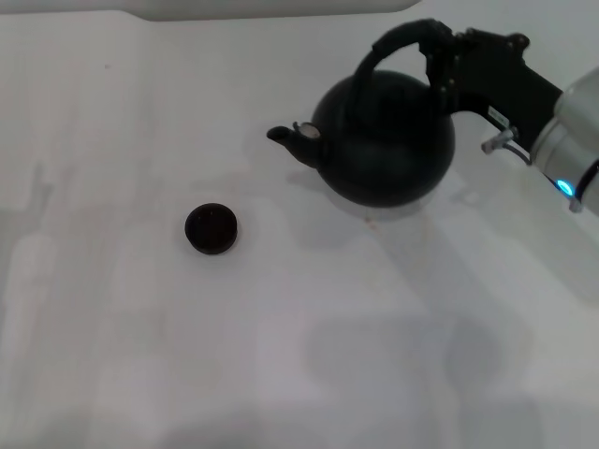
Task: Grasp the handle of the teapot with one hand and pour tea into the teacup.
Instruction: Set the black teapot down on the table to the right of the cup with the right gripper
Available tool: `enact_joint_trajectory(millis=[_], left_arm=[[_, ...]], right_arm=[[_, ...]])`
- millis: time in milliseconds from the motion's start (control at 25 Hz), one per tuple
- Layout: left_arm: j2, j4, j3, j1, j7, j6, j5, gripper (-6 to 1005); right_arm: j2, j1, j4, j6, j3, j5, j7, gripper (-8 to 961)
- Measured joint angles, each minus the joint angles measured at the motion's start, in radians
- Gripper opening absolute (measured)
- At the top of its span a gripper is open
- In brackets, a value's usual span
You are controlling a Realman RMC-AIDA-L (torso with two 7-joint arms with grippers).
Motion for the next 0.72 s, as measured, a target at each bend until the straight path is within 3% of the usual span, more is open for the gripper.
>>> enact_joint_trajectory(millis=[440,720], left_arm=[[0.000,0.000,0.000,-0.002,0.000,0.000,0.002,876],[0.000,0.000,0.003,-0.013,0.000,0.000,0.003,876]], right_arm=[[0.000,-0.101,-0.011,0.042,-0.005,0.000,0.044,100],[0.000,-0.097,0.029,0.063,-0.008,0.001,0.065,99]])
